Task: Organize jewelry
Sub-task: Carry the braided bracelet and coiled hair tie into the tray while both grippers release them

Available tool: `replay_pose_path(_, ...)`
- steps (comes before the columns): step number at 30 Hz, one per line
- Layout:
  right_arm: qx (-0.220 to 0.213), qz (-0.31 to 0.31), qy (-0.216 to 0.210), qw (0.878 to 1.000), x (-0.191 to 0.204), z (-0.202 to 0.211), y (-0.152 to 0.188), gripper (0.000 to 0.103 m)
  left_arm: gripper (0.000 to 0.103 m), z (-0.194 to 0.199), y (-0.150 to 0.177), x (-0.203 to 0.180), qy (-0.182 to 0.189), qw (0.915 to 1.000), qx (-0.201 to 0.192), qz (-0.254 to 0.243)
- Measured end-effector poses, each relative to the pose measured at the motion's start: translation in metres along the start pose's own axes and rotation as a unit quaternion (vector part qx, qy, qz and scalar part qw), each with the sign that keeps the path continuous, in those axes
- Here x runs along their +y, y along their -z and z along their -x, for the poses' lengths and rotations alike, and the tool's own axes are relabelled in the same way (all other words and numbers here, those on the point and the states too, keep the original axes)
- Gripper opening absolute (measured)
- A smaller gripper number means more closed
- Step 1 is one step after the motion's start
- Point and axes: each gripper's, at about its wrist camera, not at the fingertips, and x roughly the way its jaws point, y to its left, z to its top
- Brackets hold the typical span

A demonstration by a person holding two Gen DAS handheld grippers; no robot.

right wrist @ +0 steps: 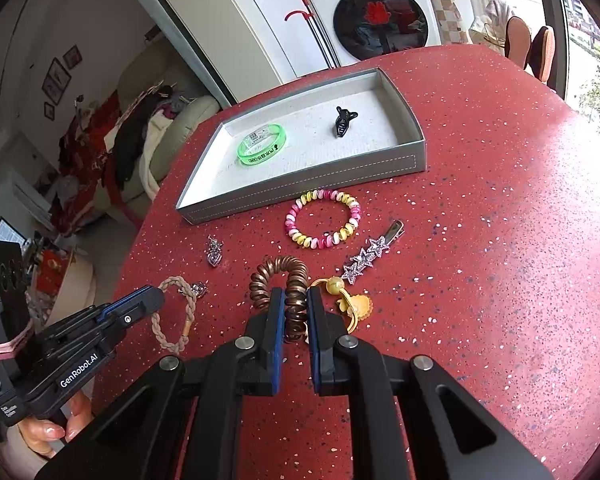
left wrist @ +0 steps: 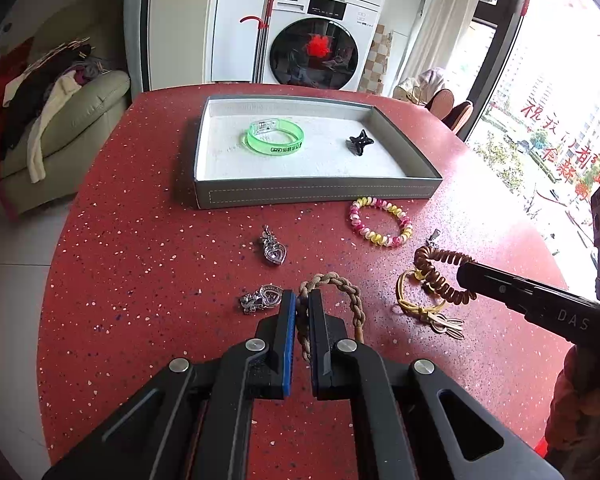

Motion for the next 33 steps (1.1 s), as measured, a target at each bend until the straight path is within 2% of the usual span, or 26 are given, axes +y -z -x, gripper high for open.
replay_pose_path(9,-0.017,0.013,0.0,1.0,0.004,0.007,-0.032,0.012,0.024,0.008,-0.029,0.011,0.009,0.9997,-0.02,0.014)
replay_pose_path(20,-0.031,0.035,0.006,0.999,0.006,-0.009,-0.105,0.012,0.024,-0.003,-0.098,0.028,-0.002,0.9986,-0.049,0.021)
replay_pose_path(26,-0.024,0.044,0.014,0.999,0.0,-0.026,-0.134,0.012,0.024,-0.028,-0.133,0.038,-0.006,0.9987,-0.041,0.03)
replay_pose_path(33,0.005,0.041,0.021,0.999,-0.012,-0.063,-0.152,0.012,0.024,-0.068,-0.165,0.042,-0.011,0.9996,-0.014,0.023)
